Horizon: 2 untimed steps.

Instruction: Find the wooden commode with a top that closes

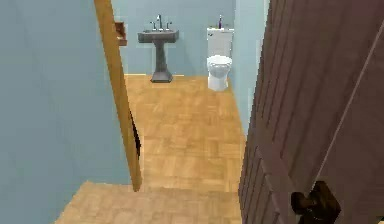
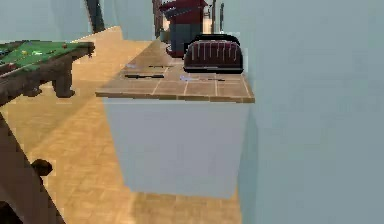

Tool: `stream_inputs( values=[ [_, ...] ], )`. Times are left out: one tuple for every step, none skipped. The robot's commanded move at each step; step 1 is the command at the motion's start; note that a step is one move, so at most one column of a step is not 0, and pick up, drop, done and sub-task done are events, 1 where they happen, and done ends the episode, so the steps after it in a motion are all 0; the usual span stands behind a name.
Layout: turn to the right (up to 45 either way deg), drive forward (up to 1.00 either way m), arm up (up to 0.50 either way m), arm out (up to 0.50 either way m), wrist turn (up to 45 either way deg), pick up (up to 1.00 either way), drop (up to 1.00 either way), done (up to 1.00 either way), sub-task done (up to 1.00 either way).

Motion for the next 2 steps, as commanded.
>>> stream_inputs(
  values=[
    [0.0, 1.00, 0.00, 0.00, 0.0, 0.00, 0.00, 0.00, 0.00],
    [-45.0, 0.00, 0.00, 0.00, 0.0, 0.00, 0.00, 0.00, 0.00]
  ],
)
